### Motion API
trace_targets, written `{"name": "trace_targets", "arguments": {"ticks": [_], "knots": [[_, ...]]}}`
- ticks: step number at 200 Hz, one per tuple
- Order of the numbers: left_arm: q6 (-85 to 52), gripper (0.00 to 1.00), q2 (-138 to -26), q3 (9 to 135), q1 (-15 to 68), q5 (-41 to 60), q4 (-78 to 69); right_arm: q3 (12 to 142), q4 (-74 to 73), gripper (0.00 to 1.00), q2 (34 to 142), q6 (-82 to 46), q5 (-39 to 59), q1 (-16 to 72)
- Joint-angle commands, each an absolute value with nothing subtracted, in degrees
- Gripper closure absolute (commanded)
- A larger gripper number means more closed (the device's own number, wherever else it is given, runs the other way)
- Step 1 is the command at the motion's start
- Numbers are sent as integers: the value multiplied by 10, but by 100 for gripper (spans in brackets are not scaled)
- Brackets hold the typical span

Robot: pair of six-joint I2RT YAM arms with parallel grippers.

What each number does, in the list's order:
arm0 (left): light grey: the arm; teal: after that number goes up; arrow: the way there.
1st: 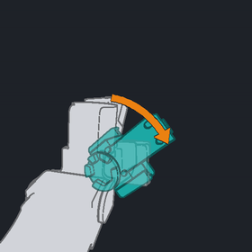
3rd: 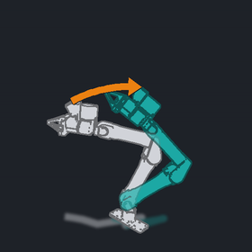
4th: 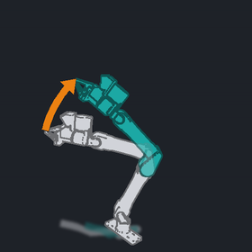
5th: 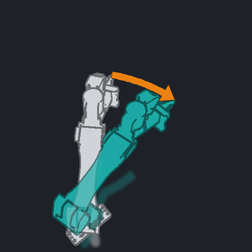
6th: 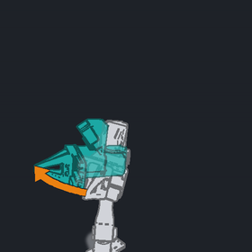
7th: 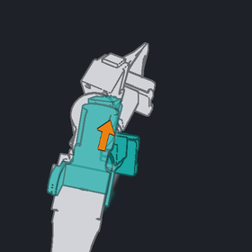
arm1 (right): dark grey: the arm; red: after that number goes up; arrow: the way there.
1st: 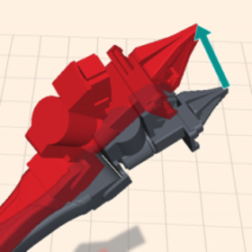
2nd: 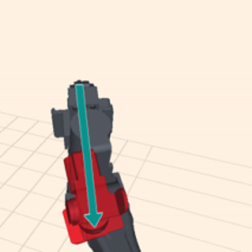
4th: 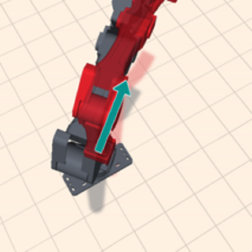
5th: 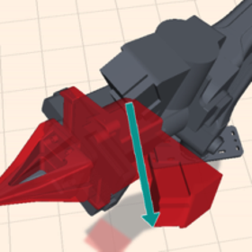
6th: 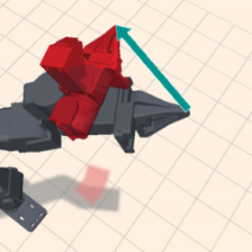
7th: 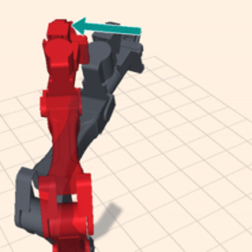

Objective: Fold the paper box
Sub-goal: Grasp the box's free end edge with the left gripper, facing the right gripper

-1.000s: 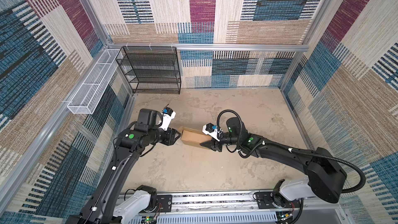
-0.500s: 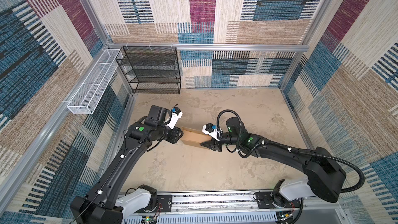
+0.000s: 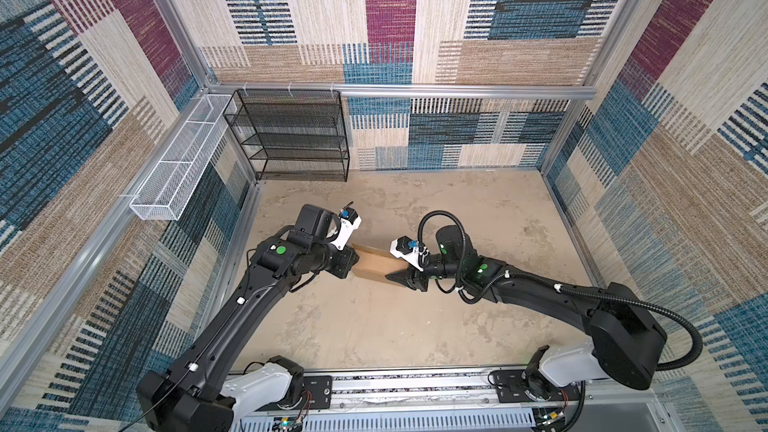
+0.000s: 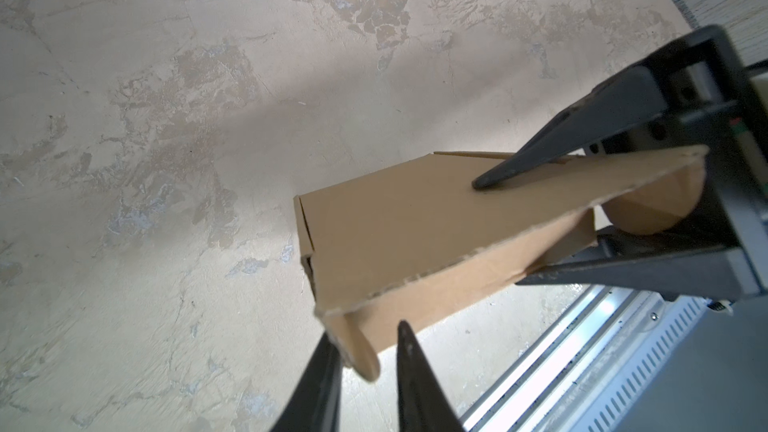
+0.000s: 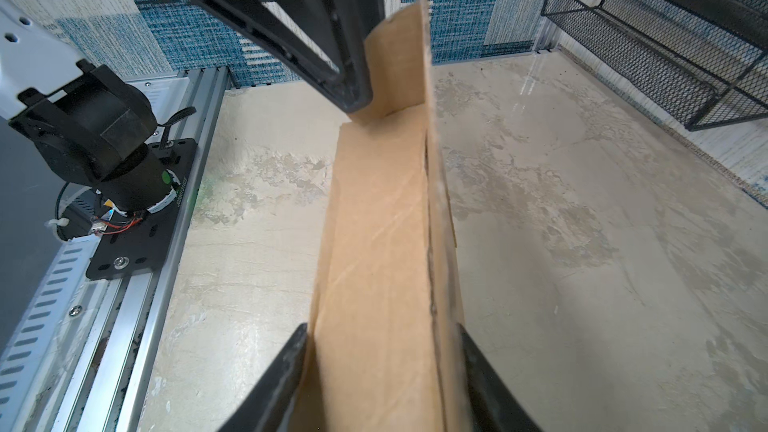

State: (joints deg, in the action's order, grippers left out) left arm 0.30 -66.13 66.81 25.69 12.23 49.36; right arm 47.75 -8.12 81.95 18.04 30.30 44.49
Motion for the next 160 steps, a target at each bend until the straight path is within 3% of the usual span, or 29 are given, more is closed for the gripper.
{"name": "trace_targets", "arguments": {"ticks": [1, 88, 105, 126, 160], "knots": [[-14, 78, -664, 665, 265, 105, 479, 483, -102, 71, 820, 176, 303, 446], [-18, 79, -661, 686, 269, 56, 478, 485, -100, 72, 826, 179, 299, 446], [-19, 81, -663, 683, 269, 57, 478, 486, -98, 73, 828, 179, 299, 446], [-21, 94, -665, 680, 269, 54, 478, 487, -97, 73, 830, 180, 297, 446], [-26, 94, -664, 669, 269, 54, 469, 489, -96, 73, 833, 180, 297, 446]]}}
